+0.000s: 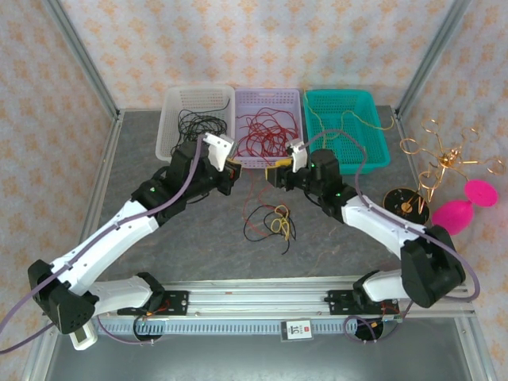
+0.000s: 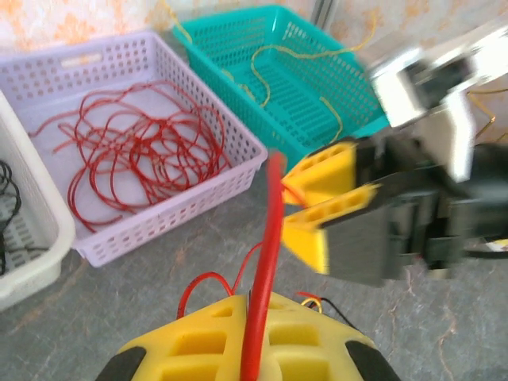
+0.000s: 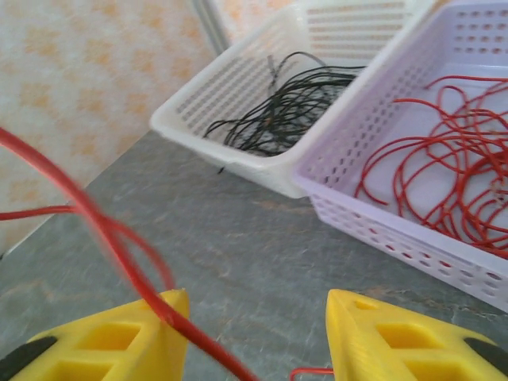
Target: Untangle the cables
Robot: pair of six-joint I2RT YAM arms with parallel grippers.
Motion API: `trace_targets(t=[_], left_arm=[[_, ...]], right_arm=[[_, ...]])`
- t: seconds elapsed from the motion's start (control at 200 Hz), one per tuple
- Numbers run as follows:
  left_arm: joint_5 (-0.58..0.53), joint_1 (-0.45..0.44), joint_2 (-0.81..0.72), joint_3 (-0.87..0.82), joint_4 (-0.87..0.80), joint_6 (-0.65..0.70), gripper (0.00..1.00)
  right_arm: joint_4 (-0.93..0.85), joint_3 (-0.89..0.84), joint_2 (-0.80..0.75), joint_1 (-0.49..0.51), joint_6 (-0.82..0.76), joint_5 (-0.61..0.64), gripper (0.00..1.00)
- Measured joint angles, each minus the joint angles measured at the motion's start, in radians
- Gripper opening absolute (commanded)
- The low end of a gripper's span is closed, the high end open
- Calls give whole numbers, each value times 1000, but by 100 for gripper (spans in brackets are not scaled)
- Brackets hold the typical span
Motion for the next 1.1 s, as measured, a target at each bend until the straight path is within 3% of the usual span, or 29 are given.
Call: trace_targets(t=[0.265, 0.496, 0.801, 1.101], left_arm=[[84, 0, -26, 255, -51, 51, 0], [105, 0, -25, 449, -44, 79, 0], [-39, 0, 4, 603, 41, 126, 0], [-205, 0, 150, 800, 119, 209, 0]], right_arm=[[172, -23, 123, 127, 85, 162, 53], [244, -42, 216, 144, 144, 240, 52], [259, -175, 247, 161, 217, 289, 52], [258, -232, 260, 161, 259, 304, 64]])
